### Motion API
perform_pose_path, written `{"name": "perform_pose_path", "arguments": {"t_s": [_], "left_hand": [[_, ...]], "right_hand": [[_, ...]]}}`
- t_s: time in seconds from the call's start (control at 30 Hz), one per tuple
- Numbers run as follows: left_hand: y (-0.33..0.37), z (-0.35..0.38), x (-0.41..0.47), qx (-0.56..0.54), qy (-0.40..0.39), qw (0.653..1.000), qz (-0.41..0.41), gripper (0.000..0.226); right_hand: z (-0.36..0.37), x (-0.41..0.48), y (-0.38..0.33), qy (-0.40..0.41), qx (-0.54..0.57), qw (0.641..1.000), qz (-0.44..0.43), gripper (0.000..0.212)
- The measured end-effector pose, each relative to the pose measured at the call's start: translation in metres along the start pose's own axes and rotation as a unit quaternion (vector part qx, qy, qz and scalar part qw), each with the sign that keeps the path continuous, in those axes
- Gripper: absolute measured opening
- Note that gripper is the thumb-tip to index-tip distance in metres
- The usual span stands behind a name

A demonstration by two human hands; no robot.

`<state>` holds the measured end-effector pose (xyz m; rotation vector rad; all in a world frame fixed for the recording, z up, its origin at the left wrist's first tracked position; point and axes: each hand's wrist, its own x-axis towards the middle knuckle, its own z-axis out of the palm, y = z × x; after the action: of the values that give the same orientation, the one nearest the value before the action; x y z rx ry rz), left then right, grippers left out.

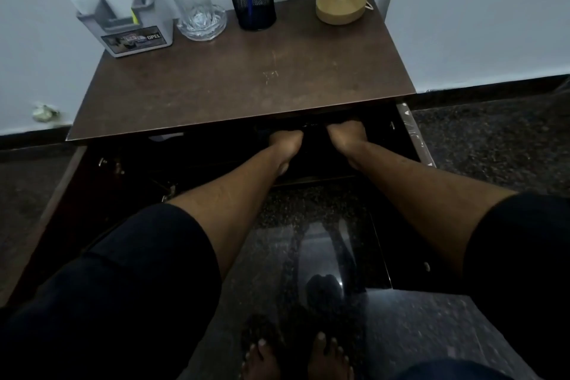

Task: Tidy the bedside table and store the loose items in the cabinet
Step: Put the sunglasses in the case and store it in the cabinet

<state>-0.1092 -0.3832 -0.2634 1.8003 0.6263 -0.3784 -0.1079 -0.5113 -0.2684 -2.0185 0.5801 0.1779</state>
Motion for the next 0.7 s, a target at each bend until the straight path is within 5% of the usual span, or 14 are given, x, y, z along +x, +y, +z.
{"name": "perform_pose_path", "arguments": {"t_s": [0.4, 0.63, 0.7], "left_hand": [[0.003, -0.002, 0.018, -0.013, -0.089, 0.996, 0.016, 0.039], [-0.028, -0.042, 0.001, 0.019, -0.007, 0.998, 0.061, 0.015], [-0.043, -0.066, -0.010, 0.031, -0.002, 0.998, 0.063, 0.023]], "right_hand": [[-0.001, 0.030, 0.001, -0.081, -0.083, 0.993, -0.026, 0.053], [-0.008, 0.002, 0.005, 0.000, -0.018, 1.000, -0.013, 0.043], [-0.009, -0.009, 0.009, -0.009, -0.006, 1.000, -0.010, 0.037]]}}
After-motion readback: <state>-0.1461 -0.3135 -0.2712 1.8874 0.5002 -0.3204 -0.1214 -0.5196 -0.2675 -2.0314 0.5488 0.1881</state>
